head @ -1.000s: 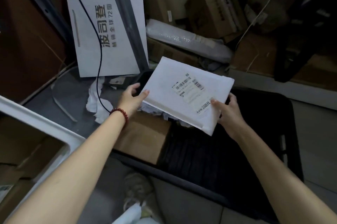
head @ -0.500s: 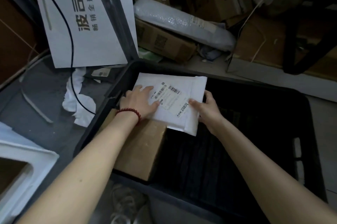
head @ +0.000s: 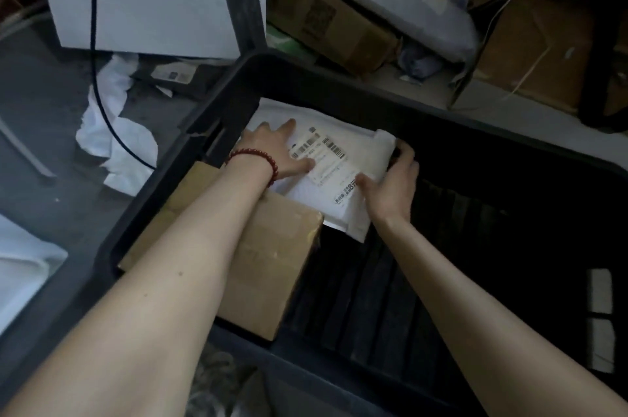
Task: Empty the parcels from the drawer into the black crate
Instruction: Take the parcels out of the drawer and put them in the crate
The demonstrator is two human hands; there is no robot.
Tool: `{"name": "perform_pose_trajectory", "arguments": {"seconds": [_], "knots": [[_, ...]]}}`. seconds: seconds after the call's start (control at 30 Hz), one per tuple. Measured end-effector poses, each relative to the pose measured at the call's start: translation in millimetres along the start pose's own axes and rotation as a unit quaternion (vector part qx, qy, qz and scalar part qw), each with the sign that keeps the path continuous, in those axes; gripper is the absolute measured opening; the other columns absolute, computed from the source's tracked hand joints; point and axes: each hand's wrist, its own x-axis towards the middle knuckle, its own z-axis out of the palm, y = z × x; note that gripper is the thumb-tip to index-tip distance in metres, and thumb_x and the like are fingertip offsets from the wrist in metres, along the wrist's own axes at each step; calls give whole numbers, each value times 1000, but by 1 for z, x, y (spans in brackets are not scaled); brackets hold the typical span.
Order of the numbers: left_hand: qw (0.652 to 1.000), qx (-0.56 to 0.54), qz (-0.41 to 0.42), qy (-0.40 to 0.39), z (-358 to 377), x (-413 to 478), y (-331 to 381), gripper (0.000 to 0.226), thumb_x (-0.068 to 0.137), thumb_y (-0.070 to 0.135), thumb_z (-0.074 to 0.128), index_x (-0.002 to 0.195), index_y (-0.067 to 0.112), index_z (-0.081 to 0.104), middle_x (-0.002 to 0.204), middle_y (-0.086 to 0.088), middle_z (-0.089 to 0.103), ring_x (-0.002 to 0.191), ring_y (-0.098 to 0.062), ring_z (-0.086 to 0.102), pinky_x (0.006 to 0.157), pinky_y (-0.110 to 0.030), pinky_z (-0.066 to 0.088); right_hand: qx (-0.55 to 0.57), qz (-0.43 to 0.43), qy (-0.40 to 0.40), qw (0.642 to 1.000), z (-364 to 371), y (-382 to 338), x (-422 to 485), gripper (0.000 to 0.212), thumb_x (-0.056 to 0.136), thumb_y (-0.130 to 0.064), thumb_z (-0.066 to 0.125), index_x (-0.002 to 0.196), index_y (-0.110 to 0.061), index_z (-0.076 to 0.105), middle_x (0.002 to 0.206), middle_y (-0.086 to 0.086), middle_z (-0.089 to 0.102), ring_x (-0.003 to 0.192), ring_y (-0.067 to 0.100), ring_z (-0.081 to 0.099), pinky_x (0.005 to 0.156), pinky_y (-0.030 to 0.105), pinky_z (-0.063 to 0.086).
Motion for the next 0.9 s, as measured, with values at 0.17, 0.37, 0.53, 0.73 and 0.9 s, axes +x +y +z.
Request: {"name": "perform_pose_trajectory", "arguments": {"seconds": [0.17, 0.37, 0.53, 0.73, 0.9], "knots": [[999, 43, -6, 13, 3, 4, 2, 93, 81, 70, 51, 153, 33, 5, 152, -16, 23, 131, -44, 31, 101, -47, 37, -294, -144, -75, 942, 12, 23, -11, 53, 98, -43, 42, 148, -32, 30, 156, -2, 22, 133, 31, 29, 102, 44, 34], [996, 86, -11, -14, -10, -9, 8, 86, 86, 60, 53, 153, 30, 7, 153, -14, 13, 130, -37, 38, 96, -43, 44, -367, -131, -185, 902, -3, 20, -2, 71, 90, -61, 44, 151, -35, 18, 159, -5, 17, 144, 30, 13, 114, 47, 20], [979, 189, -4, 74, -44, -47, 19, 61, 92, 55, 38, 145, 25, 35, 142, -8, 42, 127, -29, 40, 97, -42, 33, -409, -177, -146, 883, -42, 3, -14, 67, 92, -62, 41, 150, -33, 24, 158, -3, 24, 143, 26, 22, 111, 44, 27], [978, 98, 16, 186, -55, -124, 7, 53, 92, 49, 41, 138, 24, 45, 132, -6, 55, 121, -30, 46, 90, -41, 36, -377, -231, -123, 888, -71, -32, -54, 58, 93, -61, 40, 143, -32, 38, 144, 1, 46, 131, 27, 42, 90, 41, 45], [973, 82, -10, 217, -60, -192, -13, 47, 91, 49, 43, 129, 24, 53, 125, -5, 59, 116, -30, 49, 85, -39, 37, -332, -291, -141, 886, -76, -63, -105, 50, 93, -59, 43, 134, -30, 48, 135, 0, 55, 123, 24, 51, 84, 37, 46]]}}
